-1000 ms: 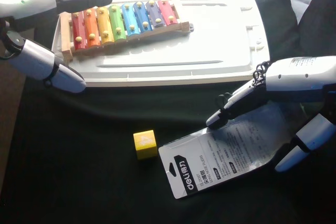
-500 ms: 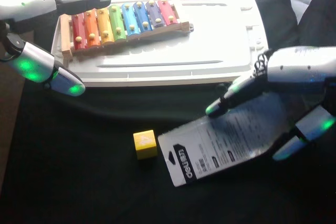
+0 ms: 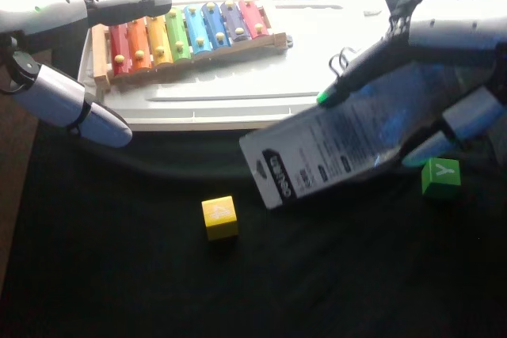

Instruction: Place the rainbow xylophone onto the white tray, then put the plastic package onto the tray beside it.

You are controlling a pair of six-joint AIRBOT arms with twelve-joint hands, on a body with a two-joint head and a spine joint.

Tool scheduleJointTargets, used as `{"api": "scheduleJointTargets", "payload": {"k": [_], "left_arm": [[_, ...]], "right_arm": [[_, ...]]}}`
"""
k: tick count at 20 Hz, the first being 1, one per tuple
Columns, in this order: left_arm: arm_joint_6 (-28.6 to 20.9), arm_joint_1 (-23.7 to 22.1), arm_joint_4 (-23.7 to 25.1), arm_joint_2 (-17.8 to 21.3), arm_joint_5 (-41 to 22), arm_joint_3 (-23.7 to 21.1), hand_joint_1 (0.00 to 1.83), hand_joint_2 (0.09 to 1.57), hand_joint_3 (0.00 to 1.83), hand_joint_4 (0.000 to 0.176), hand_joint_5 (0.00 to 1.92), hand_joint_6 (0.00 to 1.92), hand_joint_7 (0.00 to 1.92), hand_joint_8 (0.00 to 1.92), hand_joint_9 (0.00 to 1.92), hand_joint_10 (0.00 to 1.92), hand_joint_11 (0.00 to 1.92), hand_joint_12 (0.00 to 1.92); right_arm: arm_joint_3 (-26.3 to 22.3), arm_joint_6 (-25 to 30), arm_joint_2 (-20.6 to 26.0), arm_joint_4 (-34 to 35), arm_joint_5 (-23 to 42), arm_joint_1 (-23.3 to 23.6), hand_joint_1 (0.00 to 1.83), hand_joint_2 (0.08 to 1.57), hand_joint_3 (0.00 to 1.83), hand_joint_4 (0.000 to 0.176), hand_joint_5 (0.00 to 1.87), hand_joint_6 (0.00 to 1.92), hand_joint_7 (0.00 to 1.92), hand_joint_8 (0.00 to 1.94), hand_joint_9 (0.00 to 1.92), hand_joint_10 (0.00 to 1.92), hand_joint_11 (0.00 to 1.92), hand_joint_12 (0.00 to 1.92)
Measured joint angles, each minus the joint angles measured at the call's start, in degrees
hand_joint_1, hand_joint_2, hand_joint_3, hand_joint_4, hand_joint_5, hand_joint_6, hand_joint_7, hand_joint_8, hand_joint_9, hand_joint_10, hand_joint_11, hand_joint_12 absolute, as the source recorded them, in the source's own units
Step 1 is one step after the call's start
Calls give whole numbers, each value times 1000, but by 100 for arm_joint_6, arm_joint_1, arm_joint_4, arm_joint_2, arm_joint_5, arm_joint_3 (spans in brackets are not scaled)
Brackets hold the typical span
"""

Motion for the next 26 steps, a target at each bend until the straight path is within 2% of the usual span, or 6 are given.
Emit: {"api": "scheduleJointTargets", "payload": {"k": [11,18,20,21,23,26], "left_arm": [[2,22,-26,-2,-4,0,686,784,5,142,0,0,0,0,0,0,0,0],[0,22,-31,-7,-13,0,785,796,3,122,0,0,0,0,0,0,0,0],[0,24,-31,-7,-17,0,778,792,1,58,0,0,0,0,0,0,0,0],[0,24,-31,-7,-17,0,783,797,3,32,0,0,0,0,0,0,0,0],[0,37,-33,-7,-33,0,844,792,0,14,0,0,0,0,0,0,0,0],[2,42,-28,-7,-28,0,908,801,2,0,0,0,0,0,0,0,0,0]], "right_arm": [[269,-313,-20,229,-42,737,1520,983,2,0,964,0,1126,684,1201,846,967,1294],[577,-389,-188,304,-151,1198,1520,947,0,0,952,1,1358,176,1275,753,1023,1278],[726,-393,-299,369,-210,1298,1442,938,1,0,1007,7,1419,223,1246,750,991,1335],[804,-393,-361,382,-245,1298,1427,948,3,0,991,1,1354,404,1186,1125,1091,1486],[981,-378,-507,490,-306,1298,1541,931,3,0,936,16,998,1393,1100,1623,1126,1757],[1252,-398,-721,728,-409,1298,1408,986,7,0,973,15,1204,688,1055,1266,1021,1588]]}}
